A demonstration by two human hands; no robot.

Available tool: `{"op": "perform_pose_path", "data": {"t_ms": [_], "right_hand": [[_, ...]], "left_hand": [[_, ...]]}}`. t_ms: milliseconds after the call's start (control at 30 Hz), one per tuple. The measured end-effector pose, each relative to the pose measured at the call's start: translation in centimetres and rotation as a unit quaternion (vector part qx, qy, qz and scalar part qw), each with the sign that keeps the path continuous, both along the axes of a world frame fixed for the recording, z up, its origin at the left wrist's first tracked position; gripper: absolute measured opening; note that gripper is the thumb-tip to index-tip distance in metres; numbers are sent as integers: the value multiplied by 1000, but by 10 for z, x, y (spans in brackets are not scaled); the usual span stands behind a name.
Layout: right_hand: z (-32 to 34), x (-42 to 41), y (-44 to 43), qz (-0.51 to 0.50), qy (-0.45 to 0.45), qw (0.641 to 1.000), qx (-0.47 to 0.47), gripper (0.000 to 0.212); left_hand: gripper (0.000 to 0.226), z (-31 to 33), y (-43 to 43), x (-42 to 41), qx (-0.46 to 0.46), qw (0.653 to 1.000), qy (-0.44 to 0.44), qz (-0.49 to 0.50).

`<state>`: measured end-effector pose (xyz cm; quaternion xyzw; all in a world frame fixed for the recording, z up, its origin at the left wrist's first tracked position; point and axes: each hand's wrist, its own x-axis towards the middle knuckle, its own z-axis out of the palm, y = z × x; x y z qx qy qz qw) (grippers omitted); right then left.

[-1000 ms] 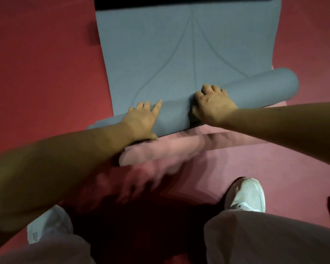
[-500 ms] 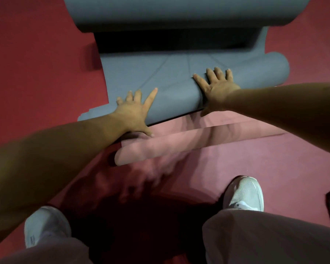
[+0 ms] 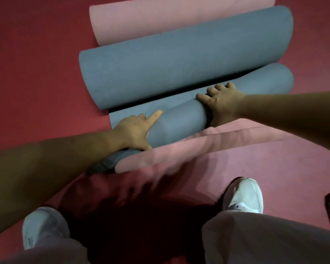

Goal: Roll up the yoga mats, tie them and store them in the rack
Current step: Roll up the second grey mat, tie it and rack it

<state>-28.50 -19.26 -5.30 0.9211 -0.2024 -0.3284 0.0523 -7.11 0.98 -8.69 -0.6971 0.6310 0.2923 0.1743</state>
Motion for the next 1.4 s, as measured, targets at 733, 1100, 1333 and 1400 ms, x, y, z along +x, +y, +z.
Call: {"op": "perform_pose_path", "data": {"t_ms": [733, 1100, 1333, 1400], "right_hand": [[19, 61, -20, -138, -109, 984, 29, 69], [35, 50, -21, -31, -4, 1000, 2, 112], [19, 19, 53, 75, -5, 997, 26, 110], [6, 17, 62, 74, -11, 997, 13, 119]], "left_hand": [[111, 31, -29, 33, 5, 997, -43, 62], [116, 20, -28, 39, -30, 998, -14, 61], [113, 17, 53, 37, 94, 983, 143, 67], [112, 14, 54, 44, 114, 977, 169, 69]]}}
